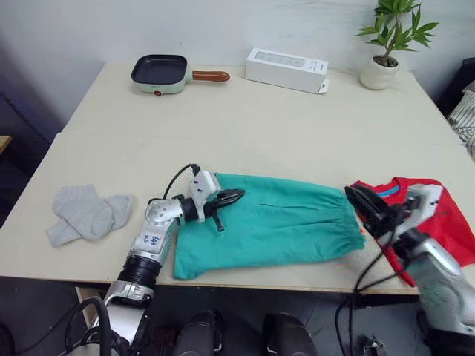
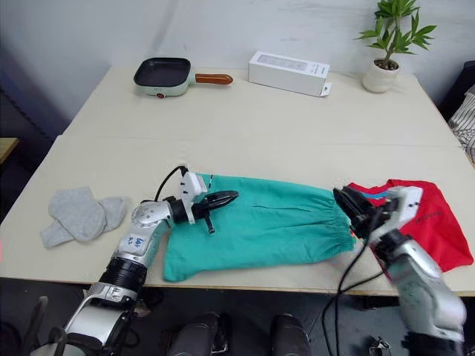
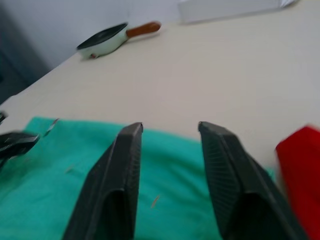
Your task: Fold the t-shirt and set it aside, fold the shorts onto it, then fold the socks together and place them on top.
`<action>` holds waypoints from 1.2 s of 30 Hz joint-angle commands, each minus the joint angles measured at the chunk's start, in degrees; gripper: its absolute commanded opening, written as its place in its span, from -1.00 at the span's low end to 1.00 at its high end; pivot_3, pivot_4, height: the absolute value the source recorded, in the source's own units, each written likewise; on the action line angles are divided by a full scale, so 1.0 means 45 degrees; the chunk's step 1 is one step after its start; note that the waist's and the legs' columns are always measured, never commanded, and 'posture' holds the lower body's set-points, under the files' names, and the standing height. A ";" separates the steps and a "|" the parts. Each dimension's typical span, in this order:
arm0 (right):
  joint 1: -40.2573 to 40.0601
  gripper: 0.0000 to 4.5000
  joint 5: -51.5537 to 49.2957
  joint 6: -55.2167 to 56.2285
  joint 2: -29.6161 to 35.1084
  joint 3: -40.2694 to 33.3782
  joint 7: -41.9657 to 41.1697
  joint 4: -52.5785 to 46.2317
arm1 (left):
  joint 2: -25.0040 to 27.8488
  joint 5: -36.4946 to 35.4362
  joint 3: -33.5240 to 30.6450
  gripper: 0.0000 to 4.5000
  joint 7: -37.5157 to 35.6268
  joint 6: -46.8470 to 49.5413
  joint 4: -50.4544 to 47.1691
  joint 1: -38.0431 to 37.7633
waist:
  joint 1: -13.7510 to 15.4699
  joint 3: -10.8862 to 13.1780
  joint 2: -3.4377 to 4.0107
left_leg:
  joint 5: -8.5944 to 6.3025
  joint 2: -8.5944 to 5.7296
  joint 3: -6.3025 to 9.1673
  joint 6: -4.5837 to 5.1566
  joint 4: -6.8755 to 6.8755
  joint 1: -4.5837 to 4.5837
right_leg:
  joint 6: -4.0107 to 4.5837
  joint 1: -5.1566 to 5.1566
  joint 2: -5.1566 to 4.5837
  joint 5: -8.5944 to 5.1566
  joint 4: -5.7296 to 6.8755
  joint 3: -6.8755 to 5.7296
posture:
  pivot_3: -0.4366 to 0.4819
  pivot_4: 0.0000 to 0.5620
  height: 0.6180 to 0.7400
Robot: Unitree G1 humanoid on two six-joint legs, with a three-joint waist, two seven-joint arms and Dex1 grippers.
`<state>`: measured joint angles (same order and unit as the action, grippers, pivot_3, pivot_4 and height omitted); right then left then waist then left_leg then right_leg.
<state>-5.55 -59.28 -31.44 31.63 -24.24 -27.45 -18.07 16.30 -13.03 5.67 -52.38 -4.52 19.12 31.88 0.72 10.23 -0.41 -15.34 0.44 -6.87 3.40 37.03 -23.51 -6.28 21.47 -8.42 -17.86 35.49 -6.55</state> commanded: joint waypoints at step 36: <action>-0.1624 0.98 -0.6283 -0.2012 -0.2867 0.2684 1.0384 -0.0943 | -0.0687 0.1606 0.2029 -1.00 -0.0368 0.0837 0.0375 -0.1145 | -0.0251 -0.0144 -0.0151 | -0.0077 0.0084 -0.0053 -0.0013 -0.0018 0.0053 | 0.0027 -0.0066 0.0050 -0.0013 -0.0127 0.0008 | -0.05 -0.47 1.00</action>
<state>-12.82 -90.05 -39.88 20.68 -17.40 16.95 -26.02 13.31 -5.54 13.95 -53.23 -1.31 20.87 27.93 -0.41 9.58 -1.09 -15.69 0.83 -7.10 3.33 36.94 -23.25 -6.15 21.15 -8.17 -17.92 34.89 -6.51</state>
